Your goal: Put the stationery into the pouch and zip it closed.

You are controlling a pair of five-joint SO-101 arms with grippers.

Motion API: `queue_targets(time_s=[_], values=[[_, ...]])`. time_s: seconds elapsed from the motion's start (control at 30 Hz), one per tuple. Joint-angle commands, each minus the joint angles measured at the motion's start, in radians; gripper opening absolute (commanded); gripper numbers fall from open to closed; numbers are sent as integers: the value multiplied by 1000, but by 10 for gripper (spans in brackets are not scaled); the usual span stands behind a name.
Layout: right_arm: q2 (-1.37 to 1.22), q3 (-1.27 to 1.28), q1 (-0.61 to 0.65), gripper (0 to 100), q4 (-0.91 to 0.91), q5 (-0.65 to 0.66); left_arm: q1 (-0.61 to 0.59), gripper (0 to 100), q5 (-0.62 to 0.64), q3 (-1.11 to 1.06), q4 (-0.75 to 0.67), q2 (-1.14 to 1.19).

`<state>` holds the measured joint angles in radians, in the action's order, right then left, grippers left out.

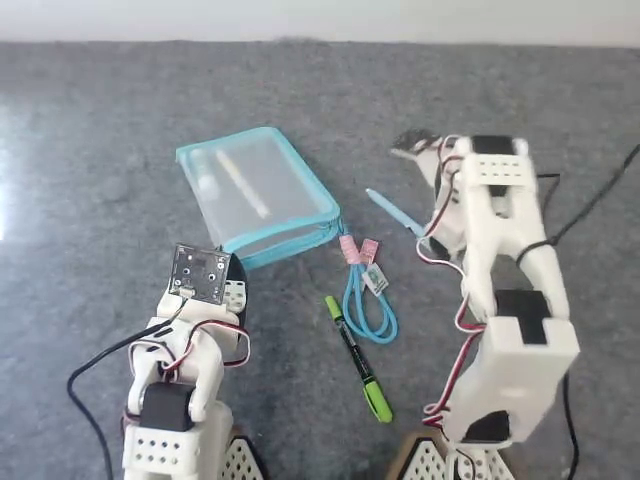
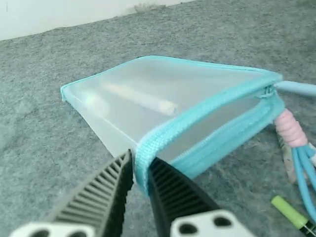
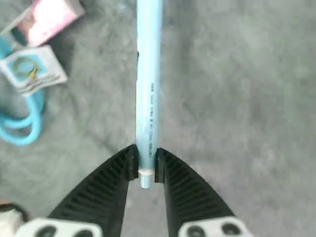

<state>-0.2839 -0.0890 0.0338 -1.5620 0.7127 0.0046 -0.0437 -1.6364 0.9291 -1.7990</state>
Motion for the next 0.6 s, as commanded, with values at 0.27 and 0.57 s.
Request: queue_targets(time_s=[0.27,0.57], values=[[700,117,140,8,-232,-23,2,12,-8,8,5,-2],[892,336,522,8,-225,-184,5,12,-8,8,6,-2]])
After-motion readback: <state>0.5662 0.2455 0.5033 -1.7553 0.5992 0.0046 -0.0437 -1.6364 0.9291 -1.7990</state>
